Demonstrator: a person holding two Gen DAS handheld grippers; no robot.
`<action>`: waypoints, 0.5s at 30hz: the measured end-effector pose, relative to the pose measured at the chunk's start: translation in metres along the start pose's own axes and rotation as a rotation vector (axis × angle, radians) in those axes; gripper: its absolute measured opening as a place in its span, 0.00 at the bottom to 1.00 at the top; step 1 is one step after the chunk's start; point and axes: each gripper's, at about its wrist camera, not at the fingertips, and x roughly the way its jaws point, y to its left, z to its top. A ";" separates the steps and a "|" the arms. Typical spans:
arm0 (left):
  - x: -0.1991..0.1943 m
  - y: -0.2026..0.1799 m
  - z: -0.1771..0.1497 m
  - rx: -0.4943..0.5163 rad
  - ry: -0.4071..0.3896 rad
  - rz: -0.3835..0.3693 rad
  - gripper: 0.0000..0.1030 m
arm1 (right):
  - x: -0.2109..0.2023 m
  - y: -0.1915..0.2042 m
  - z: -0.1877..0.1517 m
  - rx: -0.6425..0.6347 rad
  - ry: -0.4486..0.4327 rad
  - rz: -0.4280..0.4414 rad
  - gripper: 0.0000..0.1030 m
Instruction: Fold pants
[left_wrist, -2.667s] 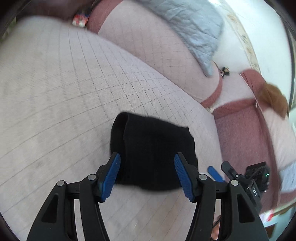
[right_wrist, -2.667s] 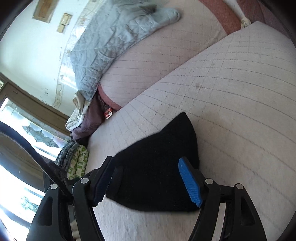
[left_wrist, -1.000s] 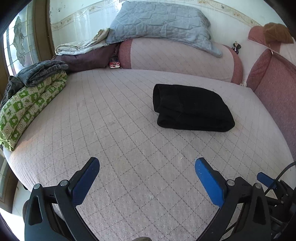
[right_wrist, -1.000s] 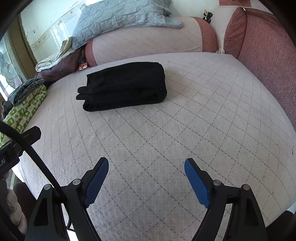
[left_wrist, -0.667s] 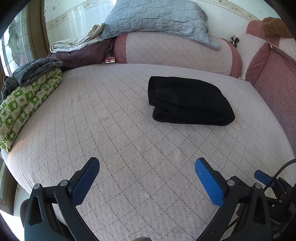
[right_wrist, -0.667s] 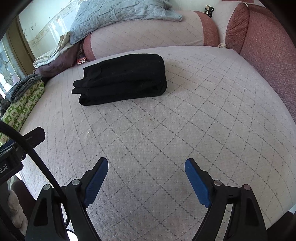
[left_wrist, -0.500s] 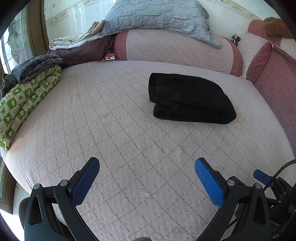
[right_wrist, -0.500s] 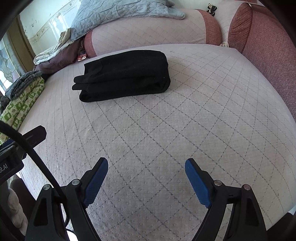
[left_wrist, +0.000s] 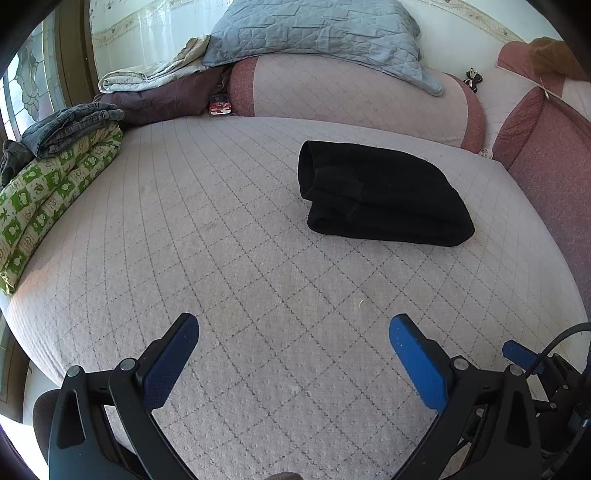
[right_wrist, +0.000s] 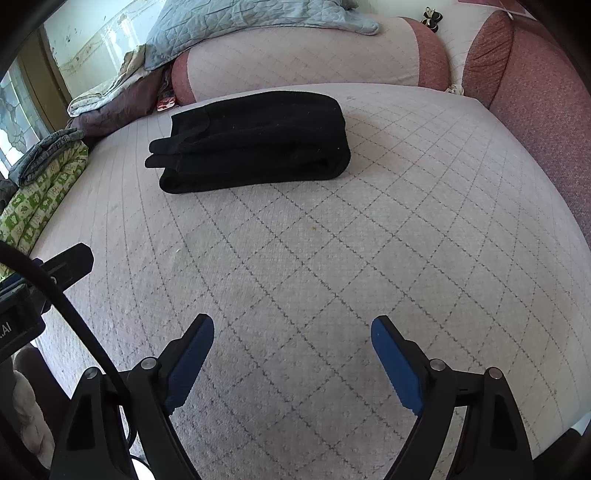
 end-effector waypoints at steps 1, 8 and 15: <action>0.000 0.000 0.000 0.000 0.000 -0.001 1.00 | 0.001 0.000 0.000 0.000 0.004 -0.001 0.88; -0.012 0.002 0.001 -0.018 -0.068 -0.001 1.00 | -0.002 0.002 0.001 -0.013 0.003 -0.009 0.88; -0.046 0.020 0.013 -0.148 -0.222 -0.037 1.00 | -0.007 0.009 0.006 -0.047 -0.012 -0.018 0.88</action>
